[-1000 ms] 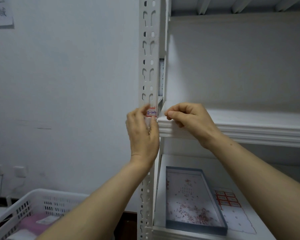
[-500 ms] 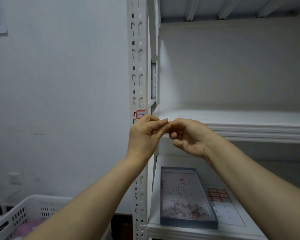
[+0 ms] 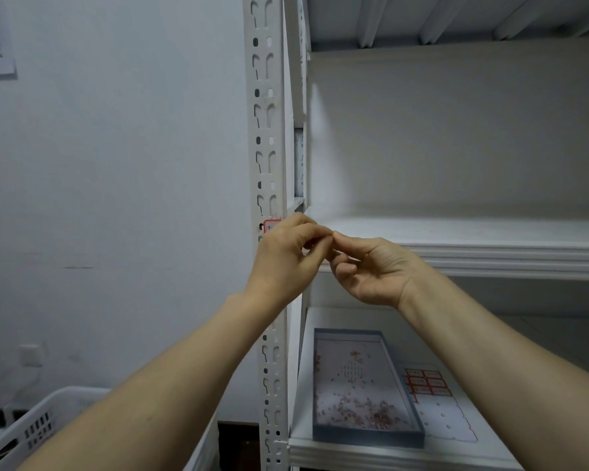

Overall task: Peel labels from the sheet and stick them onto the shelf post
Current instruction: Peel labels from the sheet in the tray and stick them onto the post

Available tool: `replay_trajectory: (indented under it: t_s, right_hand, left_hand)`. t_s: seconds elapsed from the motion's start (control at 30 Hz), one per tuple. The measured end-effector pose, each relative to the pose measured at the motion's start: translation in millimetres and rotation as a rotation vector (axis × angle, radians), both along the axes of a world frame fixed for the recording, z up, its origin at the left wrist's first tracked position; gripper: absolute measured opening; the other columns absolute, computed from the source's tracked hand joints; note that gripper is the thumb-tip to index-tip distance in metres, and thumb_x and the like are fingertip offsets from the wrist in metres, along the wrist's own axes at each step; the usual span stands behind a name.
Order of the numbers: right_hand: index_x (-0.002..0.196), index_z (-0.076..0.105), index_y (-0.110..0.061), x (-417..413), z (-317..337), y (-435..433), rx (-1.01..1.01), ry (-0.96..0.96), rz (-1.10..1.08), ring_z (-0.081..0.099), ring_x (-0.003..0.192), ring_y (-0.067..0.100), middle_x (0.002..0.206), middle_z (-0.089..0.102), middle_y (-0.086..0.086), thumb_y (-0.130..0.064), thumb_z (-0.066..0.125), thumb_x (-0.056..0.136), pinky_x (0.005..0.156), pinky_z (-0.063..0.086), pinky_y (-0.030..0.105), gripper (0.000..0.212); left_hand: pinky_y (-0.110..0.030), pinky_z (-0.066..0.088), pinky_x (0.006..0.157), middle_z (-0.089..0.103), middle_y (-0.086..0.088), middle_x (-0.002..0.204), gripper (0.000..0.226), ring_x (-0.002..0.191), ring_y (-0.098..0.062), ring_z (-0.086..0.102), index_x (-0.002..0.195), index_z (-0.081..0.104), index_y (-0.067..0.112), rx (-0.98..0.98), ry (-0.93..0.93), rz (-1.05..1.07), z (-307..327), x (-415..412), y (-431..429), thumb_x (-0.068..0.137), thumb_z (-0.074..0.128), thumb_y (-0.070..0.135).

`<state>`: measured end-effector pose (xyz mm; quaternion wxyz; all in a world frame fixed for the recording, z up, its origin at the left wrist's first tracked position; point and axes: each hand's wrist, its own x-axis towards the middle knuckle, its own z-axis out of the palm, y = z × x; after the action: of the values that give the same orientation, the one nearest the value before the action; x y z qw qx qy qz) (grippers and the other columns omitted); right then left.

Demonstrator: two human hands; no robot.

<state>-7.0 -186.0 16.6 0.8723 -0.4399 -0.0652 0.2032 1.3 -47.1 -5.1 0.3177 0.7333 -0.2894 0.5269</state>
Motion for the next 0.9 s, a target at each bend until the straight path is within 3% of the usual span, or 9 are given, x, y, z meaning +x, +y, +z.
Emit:
replay_trajectory:
  t_s: [0.13,0.2,0.27,0.4,0.63,0.77,0.9]
  right_hand:
    - [0.081,0.063,0.002,1,-4,3,0.039,0.042,-0.014,0.044,0.048,0.006,0.071,0.063,0.013,-0.003,0.061,0.084,0.038,0.041,0.011,0.006]
    - [0.081,0.062,0.004,1,-5,3,0.047,0.063,-0.004,0.044,0.055,0.006,0.067,0.062,0.015,-0.002,0.056,0.087,0.039,0.044,0.011,0.011]
    - [0.087,0.061,0.007,0,-6,3,0.055,0.066,0.021,0.044,0.057,0.007,0.075,0.063,0.018,0.003,0.055,0.083,0.042,0.046,0.011,0.009]
    - [0.087,0.062,0.008,0,-6,5,-0.018,-0.001,-0.01,0.053,0.046,0.006,0.08,0.061,0.015,0.002,0.052,0.088,0.045,0.048,0.011,0.011]
    - [0.074,0.066,0.0,-1,7,10,-0.264,-0.32,-0.319,0.056,0.045,0.01,0.06,0.065,0.007,-0.007,0.074,0.078,0.045,0.05,0.018,0.01]
    - [0.077,0.065,0.001,1,4,19,-0.388,-0.423,-0.309,0.056,0.045,0.011,0.063,0.064,0.009,-0.008,0.072,0.08,0.046,0.051,0.02,0.012]
    - [0.08,0.064,0.006,4,-16,10,-0.635,-0.432,-0.244,0.061,0.047,0.015,0.063,0.064,0.014,0.006,0.065,0.082,0.047,0.055,0.022,0.002]
  left_hand:
    - [-0.01,0.041,0.064,0.061,0.003,0.076,0.012,0.065,0.0,0.053,0.081,0.072,0.008,-0.034,0.134,0.03,0,1,-2,0.083,0.062,0.015]
    - [-0.027,0.049,0.069,0.066,-0.003,0.08,0.011,0.071,-0.013,0.059,0.08,0.069,0.009,-0.101,0.271,0.046,-3,2,-3,0.086,0.061,0.014]
    - [-0.035,0.052,0.073,0.068,-0.003,0.078,0.016,0.076,-0.018,0.063,0.08,0.069,0.01,-0.224,0.465,0.013,-4,2,-5,0.088,0.057,0.017]
    - [-0.032,0.044,0.059,0.056,-0.003,0.062,0.025,0.061,-0.018,0.051,0.07,0.061,0.011,-0.41,0.698,-0.102,-1,0,-7,0.092,0.052,0.02]
    - [-0.023,0.027,0.044,0.034,-0.001,0.058,0.027,0.051,-0.014,0.031,0.065,0.037,0.014,-0.764,0.773,-0.249,6,-7,17,0.091,0.033,0.005]
    - [-0.018,0.022,0.039,0.033,0.003,0.05,0.031,0.043,-0.011,0.028,0.062,0.035,0.016,-0.751,0.777,-0.319,0,-12,18,0.092,0.036,0.007]
    - [-0.019,0.028,0.038,0.043,-0.002,0.048,0.034,0.041,-0.014,0.038,0.059,0.052,0.01,-0.458,0.864,-0.28,-19,-15,3,0.092,0.052,0.015]
